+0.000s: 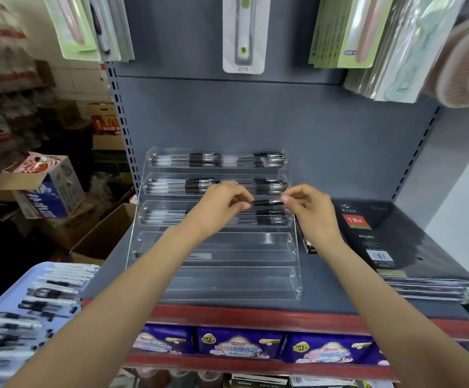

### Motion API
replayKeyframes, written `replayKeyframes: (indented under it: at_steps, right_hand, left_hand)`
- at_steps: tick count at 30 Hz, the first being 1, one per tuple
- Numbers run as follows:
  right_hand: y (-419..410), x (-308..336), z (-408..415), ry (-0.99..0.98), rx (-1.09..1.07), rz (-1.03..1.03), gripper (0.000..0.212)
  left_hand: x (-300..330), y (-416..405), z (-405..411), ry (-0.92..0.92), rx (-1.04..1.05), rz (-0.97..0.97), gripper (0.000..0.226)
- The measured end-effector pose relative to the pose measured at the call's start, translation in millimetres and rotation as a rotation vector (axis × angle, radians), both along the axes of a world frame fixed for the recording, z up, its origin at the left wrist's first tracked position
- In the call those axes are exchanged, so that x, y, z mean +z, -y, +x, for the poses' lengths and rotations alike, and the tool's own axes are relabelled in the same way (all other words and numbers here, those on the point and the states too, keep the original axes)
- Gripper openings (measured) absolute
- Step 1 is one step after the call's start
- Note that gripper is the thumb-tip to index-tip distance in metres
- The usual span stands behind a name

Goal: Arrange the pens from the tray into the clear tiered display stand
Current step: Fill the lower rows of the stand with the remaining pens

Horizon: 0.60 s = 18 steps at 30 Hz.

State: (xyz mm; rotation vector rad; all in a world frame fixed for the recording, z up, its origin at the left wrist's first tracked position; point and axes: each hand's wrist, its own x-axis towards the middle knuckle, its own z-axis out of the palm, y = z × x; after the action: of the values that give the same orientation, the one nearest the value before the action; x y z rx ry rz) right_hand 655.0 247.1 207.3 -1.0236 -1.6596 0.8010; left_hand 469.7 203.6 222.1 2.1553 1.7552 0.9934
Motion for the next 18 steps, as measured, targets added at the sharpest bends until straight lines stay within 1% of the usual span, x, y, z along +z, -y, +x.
replayKeyframes:
  at_steps: [1,3,5,7,9,12,18]
  right_hand:
    - [-0.2,-1.4,1.1,0.057,-0.040,0.011,0.007]
    - [-1.8,-5.9,4.9,0.142,-0.099,0.004,0.033]
    - [-3.9,-10.2,10.0,0.176,-0.084,-0.059,0.056]
    - [-6.7,-15.6,14.0,0.194,-0.036,-0.140,0.066]
    - [-7.5,-19.6,15.8,0.210,0.001,-0.196,0.069]
    - [-7.2,-23.0,15.4,0.192,0.032,-0.238,0.066]
    - [-7.8,-27.5,13.7,0.183,0.039,-0.238,0.058]
  left_hand:
    - [-1.6,-2.2,-1.6,-0.014,0.023,0.003,0.016]
    - [-6.3,-8.7,-4.4,-0.036,0.074,0.005,0.017]
    - [-12.6,-16.0,-6.4,-0.071,0.124,-0.014,0.018]
    - [-16.5,-22.3,-5.6,-0.118,0.148,-0.041,0.019]
    - [-17.8,-27.7,-1.6,-0.168,0.141,-0.063,0.019]
    - [-17.9,-34.7,4.6,-0.241,0.127,-0.097,0.020]
    - [-16.4,-42.2,9.6,-0.399,0.131,-0.117,0.022]
